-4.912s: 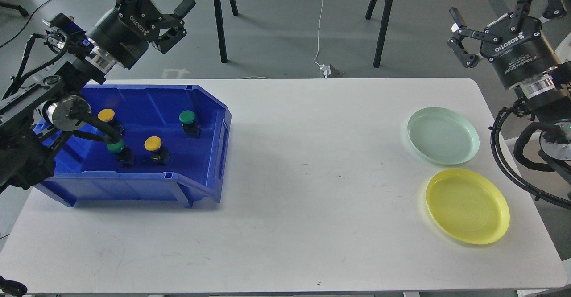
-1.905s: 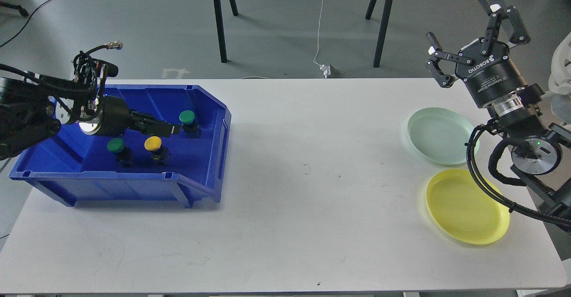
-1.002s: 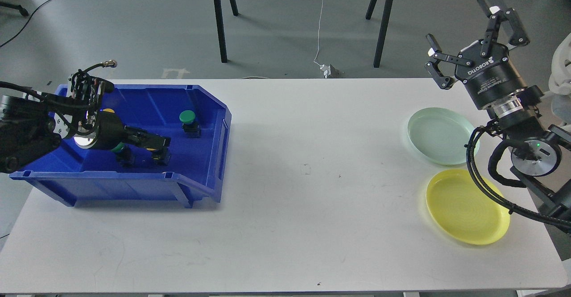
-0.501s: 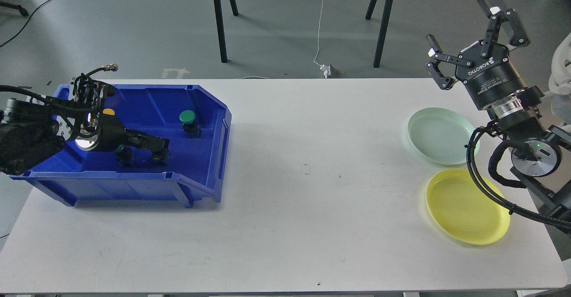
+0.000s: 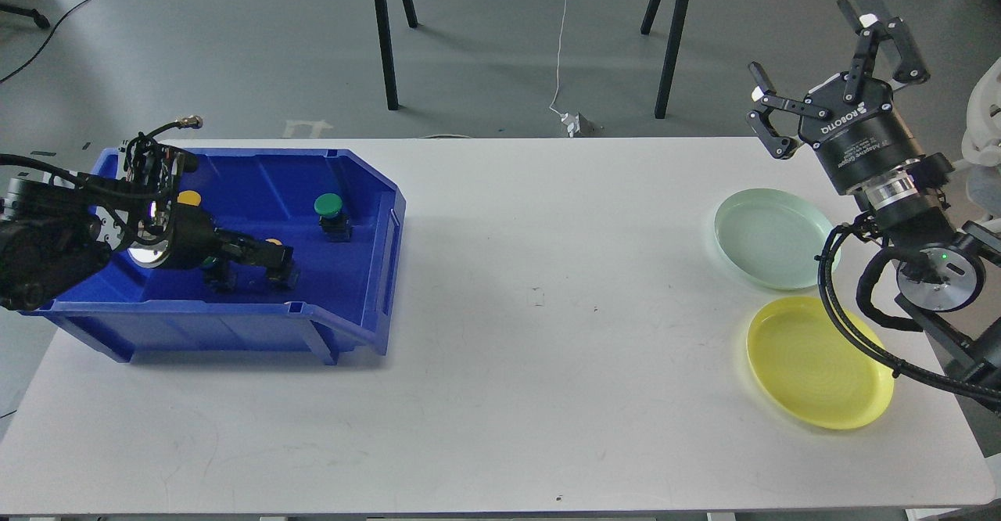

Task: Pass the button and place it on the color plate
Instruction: 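Lower the left gripper into the bin and grasp the yellow button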

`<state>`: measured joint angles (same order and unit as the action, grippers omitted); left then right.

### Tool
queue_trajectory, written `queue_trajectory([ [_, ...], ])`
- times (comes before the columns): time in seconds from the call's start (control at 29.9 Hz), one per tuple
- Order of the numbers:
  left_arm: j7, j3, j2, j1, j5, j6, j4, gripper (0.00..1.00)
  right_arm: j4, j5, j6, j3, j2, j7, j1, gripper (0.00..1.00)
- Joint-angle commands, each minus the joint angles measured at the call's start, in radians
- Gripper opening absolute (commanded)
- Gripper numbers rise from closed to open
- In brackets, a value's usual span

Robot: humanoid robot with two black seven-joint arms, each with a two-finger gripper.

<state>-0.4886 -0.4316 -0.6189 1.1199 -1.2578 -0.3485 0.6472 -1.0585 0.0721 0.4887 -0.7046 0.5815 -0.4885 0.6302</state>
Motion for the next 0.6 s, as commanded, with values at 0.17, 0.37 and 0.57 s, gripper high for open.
queue_trajectory([
  [0.17, 0.000, -0.001, 0.008, -0.002, -0.002, -0.001, 0.000, 0.86, -0.001, 0.000, 0.000, -0.001, 0.001, 0.000, -0.001, 0.99],
  [0.37, 0.000, -0.004, 0.008, -0.002, -0.002, -0.001, 0.000, 0.72, 0.000, 0.000, 0.000, -0.003, 0.000, 0.000, -0.001, 0.99],
  [0.57, 0.000, -0.004, 0.008, -0.002, -0.002, 0.000, 0.000, 0.63, -0.002, 0.000, 0.000, -0.003, 0.001, 0.000, -0.001, 0.99],
])
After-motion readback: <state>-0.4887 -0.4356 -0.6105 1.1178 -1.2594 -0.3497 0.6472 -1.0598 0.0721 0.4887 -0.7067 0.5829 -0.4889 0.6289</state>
